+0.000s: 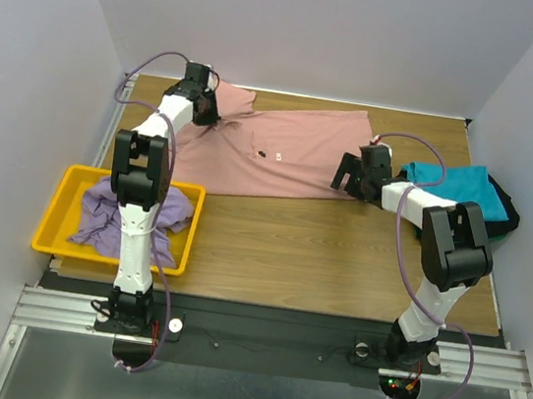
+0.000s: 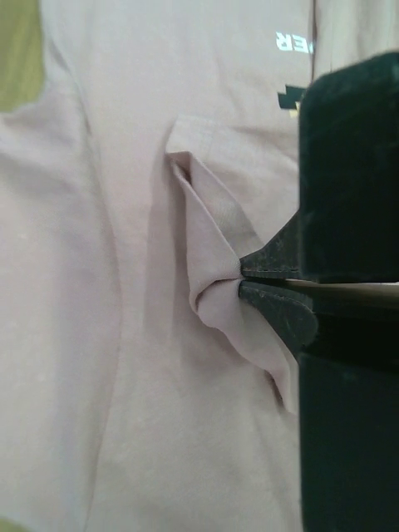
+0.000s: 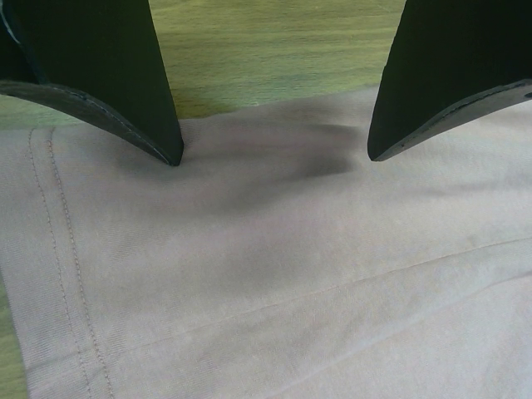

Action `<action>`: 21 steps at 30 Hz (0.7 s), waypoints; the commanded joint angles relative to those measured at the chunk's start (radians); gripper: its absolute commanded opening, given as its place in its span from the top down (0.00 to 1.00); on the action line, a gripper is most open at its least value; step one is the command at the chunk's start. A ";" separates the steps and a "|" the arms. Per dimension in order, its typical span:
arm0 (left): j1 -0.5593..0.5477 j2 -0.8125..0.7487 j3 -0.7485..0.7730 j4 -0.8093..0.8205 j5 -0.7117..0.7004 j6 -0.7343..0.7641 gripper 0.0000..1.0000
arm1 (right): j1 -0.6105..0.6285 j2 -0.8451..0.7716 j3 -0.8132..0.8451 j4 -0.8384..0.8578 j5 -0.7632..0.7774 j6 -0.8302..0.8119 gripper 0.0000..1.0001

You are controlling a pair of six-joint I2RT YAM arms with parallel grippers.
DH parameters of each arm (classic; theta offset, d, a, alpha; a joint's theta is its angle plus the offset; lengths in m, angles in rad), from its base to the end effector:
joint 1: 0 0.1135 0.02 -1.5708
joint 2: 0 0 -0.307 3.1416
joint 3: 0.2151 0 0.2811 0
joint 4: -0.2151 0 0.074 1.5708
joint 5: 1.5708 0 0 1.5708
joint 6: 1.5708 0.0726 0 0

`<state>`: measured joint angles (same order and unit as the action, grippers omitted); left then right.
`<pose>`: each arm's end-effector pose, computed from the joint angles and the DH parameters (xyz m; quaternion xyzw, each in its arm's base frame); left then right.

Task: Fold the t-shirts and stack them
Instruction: Fold the tshirt

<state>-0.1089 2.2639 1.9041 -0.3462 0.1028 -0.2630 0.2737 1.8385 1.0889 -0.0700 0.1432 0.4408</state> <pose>0.6012 -0.0732 0.2143 -0.0483 0.9057 -0.1232 0.4027 0.4290 0.1097 0.1598 0.1036 0.9225 0.0656 0.3661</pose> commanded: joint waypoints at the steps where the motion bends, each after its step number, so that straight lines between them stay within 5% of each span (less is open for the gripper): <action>1: 0.051 0.009 0.101 0.006 0.047 -0.048 0.97 | -0.010 0.034 -0.047 -0.086 0.030 -0.004 0.00; 3: 0.064 0.040 0.145 0.004 0.093 -0.054 0.95 | -0.010 0.038 -0.043 -0.086 0.032 -0.004 0.00; 6: 0.072 0.085 0.220 -0.033 0.098 -0.067 0.71 | -0.010 0.039 -0.043 -0.088 0.036 -0.005 0.00; 7: 0.078 0.100 0.242 -0.040 0.100 -0.079 0.56 | -0.010 0.041 -0.040 -0.088 0.041 -0.007 0.00; 13: 0.100 0.094 0.251 -0.024 0.121 -0.116 0.16 | -0.010 0.036 -0.041 -0.091 0.045 -0.007 0.00; 21: 0.097 -0.061 0.072 0.027 0.091 -0.113 0.02 | -0.008 -0.001 -0.023 -0.096 0.041 -0.010 0.00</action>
<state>-0.0071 2.3703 2.0624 -0.3565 0.2054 -0.3721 0.2745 1.8385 1.0889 -0.0708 0.1585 0.4404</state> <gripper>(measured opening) 0.965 0.997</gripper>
